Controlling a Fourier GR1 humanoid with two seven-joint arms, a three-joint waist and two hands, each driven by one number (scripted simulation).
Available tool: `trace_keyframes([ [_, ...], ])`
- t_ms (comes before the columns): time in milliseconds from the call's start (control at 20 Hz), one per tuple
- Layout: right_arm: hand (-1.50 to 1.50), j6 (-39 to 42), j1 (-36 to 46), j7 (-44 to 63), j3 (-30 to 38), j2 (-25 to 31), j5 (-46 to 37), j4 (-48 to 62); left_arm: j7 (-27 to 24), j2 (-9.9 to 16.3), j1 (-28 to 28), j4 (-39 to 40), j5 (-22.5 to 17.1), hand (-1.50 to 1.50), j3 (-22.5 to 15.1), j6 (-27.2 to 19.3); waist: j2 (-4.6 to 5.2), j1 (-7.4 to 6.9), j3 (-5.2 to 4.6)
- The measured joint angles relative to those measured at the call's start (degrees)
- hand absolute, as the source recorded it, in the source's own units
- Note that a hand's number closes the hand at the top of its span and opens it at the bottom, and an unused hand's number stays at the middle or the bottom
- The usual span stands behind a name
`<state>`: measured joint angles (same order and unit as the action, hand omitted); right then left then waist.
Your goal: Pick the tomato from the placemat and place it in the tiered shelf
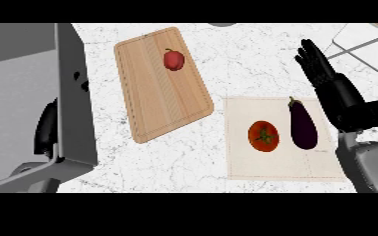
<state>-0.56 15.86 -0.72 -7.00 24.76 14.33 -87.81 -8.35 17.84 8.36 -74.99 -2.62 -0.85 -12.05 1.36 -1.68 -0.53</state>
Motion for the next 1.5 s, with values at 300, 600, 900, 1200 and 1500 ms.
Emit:
trace_keyframes([
  [300, 1.50, -14.1, -1.0, 0.5, 4.4, 0.7, -9.6, -5.9, 7.5, 0.1, 1.5, -3.0, -3.2, 0.00, 2.3, 5.1, -1.70, 2.59, 0.30],
  [600, -1.50, -27.5, -9.5, -0.1, 11.5, -5.7, -10.2, -10.5, 12.7, -0.8, 3.4, -5.3, -7.3, 0.00, 2.7, 7.0, -2.03, 4.51, 0.48],
  [900, -1.50, -27.3, -21.7, -1.1, 5.9, -8.4, -13.4, -27.1, 16.8, -1.0, 5.1, -7.6, -8.5, 0.00, 2.6, 7.8, -1.73, 3.13, 0.45],
  [1200, -1.50, -24.0, -29.1, 15.8, -1.6, -0.8, -23.4, -36.8, 18.2, -0.8, 5.5, -9.0, -8.8, 0.00, 2.5, 8.3, -1.63, 2.54, 0.17],
  [1500, -1.50, -16.3, -32.6, 31.6, -2.7, 12.3, -38.0, -38.1, 18.7, -0.6, 6.2, -9.3, -8.6, 0.00, 2.3, 8.3, -1.28, 2.04, -0.29],
])
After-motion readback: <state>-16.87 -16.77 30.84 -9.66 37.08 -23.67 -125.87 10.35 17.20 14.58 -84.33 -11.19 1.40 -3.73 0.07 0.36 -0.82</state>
